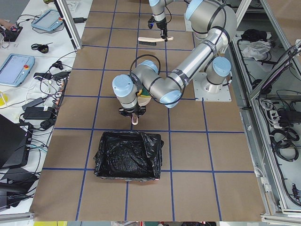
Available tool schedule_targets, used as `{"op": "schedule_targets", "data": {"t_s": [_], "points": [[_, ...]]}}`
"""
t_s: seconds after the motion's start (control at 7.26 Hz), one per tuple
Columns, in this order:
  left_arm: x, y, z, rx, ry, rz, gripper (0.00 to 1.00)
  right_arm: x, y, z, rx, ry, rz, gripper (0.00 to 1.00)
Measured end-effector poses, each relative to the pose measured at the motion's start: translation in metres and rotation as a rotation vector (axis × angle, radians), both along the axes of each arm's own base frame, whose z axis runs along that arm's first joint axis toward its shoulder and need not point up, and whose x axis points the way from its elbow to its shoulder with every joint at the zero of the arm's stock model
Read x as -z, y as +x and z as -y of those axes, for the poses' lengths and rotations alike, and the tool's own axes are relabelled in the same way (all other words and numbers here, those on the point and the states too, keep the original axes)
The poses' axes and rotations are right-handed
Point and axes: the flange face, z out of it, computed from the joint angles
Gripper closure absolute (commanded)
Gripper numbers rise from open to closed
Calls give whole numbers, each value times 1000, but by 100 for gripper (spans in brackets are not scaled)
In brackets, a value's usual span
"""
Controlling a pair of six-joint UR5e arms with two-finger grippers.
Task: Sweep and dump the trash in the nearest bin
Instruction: 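Lift the dustpan toward the bin with the left gripper while the right withdraws, then tip the dustpan over the black bin with the left gripper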
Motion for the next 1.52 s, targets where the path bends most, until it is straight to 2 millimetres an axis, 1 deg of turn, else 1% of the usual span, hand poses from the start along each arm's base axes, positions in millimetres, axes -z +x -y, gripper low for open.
{"op": "schedule_targets", "data": {"t_s": [0.14, 0.28, 0.55, 0.83, 1.1, 1.24, 1.38, 1.52], "points": [[-16, 12, 2, 17, -12, 13, 100, 7, -2, -5, -3, 15, -5, 100], [-27, 28, 4, 31, -23, 24, 100, 12, -3, -9, -5, 25, -9, 100], [-45, 73, 11, 49, -42, 53, 100, 18, -4, -12, -8, 33, -12, 100], [-57, 117, 19, 53, -37, 73, 100, 24, -1, -8, -6, 20, -7, 100], [-76, 155, 22, 35, -36, 128, 100, 27, 0, -5, -5, 12, -4, 100], [-81, 175, 20, 19, -39, 153, 100, 28, 0, -5, -5, 12, -4, 96], [-80, 193, 16, 1, -46, 165, 100, 28, 0, -5, -7, 12, -3, 77], [-83, 207, 12, -14, -59, 185, 100, 28, 0, -5, -10, 8, -4, 70]]}}
